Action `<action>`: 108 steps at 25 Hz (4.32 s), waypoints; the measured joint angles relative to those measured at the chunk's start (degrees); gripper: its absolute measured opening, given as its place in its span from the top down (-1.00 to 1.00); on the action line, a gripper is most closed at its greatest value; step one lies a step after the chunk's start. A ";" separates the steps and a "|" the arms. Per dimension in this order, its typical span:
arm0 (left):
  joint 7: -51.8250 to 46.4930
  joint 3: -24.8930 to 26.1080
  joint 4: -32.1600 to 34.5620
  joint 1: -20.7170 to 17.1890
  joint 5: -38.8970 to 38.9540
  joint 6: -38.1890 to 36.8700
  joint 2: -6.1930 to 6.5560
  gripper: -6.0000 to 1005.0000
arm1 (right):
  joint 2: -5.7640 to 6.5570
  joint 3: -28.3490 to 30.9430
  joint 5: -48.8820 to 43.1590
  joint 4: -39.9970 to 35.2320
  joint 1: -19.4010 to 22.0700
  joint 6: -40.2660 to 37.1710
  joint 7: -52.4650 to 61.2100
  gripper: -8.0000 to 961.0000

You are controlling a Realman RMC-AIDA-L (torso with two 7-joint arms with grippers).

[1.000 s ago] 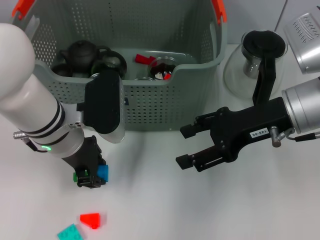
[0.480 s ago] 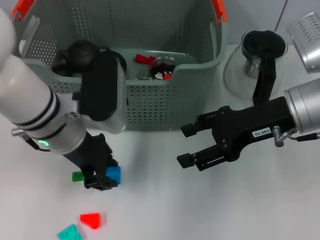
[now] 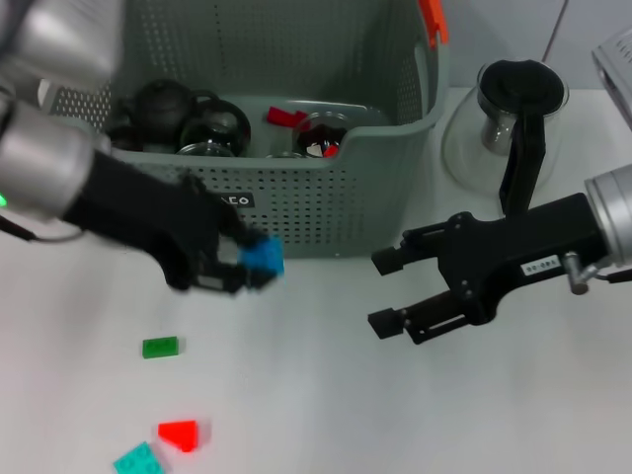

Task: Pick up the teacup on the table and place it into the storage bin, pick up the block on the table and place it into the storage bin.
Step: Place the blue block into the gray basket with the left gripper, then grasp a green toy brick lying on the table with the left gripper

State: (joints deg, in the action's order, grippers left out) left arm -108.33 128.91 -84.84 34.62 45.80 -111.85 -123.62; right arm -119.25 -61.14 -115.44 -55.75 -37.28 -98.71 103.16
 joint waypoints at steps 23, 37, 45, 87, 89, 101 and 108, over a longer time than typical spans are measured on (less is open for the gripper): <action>-15.07 12.08 22.99 10.61 -0.72 34.39 8.75 0.19 | 1.07 -0.30 -0.58 2.78 -0.85 -2.95 -1.77 -0.78; -13.23 9.45 11.50 6.21 0.18 32.61 5.74 -0.26 | 0.50 0.06 -0.57 2.84 -0.39 -2.63 -3.16 -0.78; -6.16 9.51 -10.09 -2.39 4.74 11.05 1.62 -0.82 | 0.33 0.34 -0.15 4.89 -0.82 -0.31 -3.92 -0.78; 9.30 -15.60 -1.75 -12.90 -16.79 18.10 -0.98 -0.89 | -0.67 -2.56 0.92 9.71 -5.62 5.07 -3.34 -0.78; 7.61 -17.13 -1.48 -12.59 -18.10 18.63 -0.92 -0.89 | -0.71 -2.53 0.91 9.73 -5.57 5.09 -3.39 -0.78; 5.12 -21.21 1.93 -10.60 -22.26 19.28 -0.74 -0.84 | -0.72 -2.22 1.06 9.79 -5.35 5.28 -3.23 -0.78; 5.08 -22.17 3.64 -9.97 -22.42 20.21 -0.75 -0.68 | -0.72 -2.22 1.17 9.78 -5.22 5.29 -3.26 -0.78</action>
State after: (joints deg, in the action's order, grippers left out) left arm -103.25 106.73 -81.21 24.65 23.38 -91.63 -124.36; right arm -119.97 -63.36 -114.27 -45.96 -42.50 -93.42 99.91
